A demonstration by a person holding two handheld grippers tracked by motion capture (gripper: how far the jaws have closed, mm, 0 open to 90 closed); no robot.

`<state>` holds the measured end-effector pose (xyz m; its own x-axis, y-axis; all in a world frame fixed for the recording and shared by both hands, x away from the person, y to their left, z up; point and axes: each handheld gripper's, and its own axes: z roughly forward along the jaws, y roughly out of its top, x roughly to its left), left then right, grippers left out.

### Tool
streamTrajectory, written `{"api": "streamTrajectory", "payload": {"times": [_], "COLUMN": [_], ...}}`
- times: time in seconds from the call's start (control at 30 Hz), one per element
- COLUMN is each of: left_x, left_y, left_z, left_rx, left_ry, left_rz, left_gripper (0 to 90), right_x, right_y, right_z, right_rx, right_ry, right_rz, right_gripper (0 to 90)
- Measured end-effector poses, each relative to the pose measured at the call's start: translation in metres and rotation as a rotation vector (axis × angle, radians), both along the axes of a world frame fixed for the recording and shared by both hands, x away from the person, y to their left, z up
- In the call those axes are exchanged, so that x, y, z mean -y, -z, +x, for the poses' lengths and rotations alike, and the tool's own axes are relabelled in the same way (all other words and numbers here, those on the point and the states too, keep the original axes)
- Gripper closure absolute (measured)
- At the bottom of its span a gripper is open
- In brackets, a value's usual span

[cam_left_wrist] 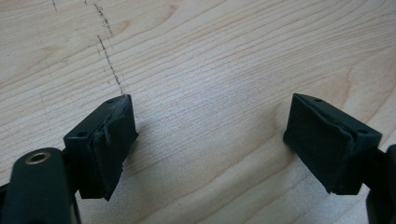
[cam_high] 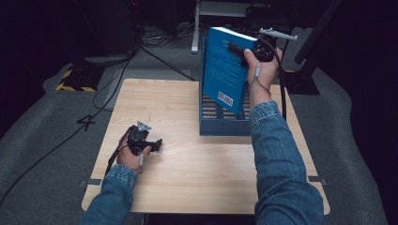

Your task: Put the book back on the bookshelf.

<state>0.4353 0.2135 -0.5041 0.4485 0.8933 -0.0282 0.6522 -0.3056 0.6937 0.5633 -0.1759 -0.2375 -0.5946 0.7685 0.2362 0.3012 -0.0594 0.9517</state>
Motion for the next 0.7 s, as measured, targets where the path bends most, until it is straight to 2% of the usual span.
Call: {"api": "streamTrajectory", "payload": {"times": [0.23,0.4,0.6,0.67,0.7], "left_x": [0.0,0.0,0.0,0.0,0.0], "left_y": [0.0,0.0,0.0,0.0,0.0], "left_z": [0.0,0.0,-0.001,-0.001,-0.001], "left_rx": [0.0,0.003,0.005,0.004,0.004], "left_ry": [0.0,0.004,0.003,0.004,0.005], "left_rz": [0.0,0.001,0.001,0.002,0.002], "left_gripper": [16.6,16.6,16.6,16.6,16.6], "right_x": [-0.014,-0.025,-0.035,-0.039,-0.042], "right_y": [0.003,0.006,0.007,0.007,0.008], "right_z": [0.013,0.021,0.03,0.03,0.031], "right_rx": [-0.002,-0.032,-0.04,-0.026,-0.005], "right_ry": [0.039,0.092,0.151,0.173,0.18], "right_rz": [-0.056,-0.046,-0.027,-0.032,-0.038], "right_gripper": [61.2,61.2,61.1,61.2,61.2]}}
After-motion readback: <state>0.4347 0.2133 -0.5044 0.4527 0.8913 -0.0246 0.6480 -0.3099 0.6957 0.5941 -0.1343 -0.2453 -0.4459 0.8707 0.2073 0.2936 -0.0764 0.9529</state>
